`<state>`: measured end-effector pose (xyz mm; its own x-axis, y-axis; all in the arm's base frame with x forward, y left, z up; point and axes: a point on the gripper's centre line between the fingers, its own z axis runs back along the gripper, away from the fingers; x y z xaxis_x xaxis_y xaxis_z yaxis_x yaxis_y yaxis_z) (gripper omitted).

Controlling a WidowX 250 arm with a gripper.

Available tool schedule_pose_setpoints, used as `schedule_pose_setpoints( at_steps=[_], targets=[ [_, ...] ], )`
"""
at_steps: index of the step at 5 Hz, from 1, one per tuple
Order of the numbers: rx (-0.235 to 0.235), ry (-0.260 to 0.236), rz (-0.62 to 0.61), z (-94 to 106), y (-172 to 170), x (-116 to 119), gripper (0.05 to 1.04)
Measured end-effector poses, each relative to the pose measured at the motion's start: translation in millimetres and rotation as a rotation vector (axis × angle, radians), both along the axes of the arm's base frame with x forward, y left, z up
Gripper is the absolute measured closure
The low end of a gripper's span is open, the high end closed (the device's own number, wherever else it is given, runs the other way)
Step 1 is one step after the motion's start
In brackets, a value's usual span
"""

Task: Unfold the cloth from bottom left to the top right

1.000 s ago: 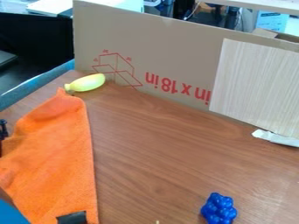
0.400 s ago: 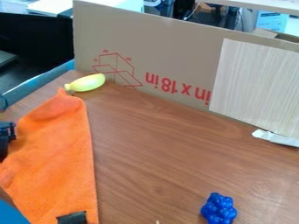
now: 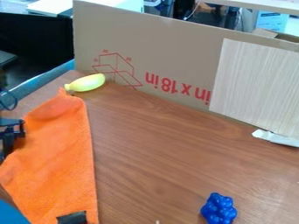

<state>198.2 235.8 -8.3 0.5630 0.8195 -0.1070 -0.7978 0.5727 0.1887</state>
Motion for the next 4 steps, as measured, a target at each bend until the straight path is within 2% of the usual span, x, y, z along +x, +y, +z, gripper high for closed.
schedule_pose_setpoints(
  at_steps=[1, 2, 3, 4],
  targets=[
    [-0.003, 0.013, 0.001, -1.9, 2.9, 2.9, 0.692],
    [0.001, 0.025, 0.013, -3.4, 4.4, 2.3, 0.901],
    [0.009, 0.034, 0.012, -3.1, 4.0, 0.1, 1.008],
    [0.037, 0.021, -0.003, 0.7, 0.8, -3.2, 1.03]
  ],
)
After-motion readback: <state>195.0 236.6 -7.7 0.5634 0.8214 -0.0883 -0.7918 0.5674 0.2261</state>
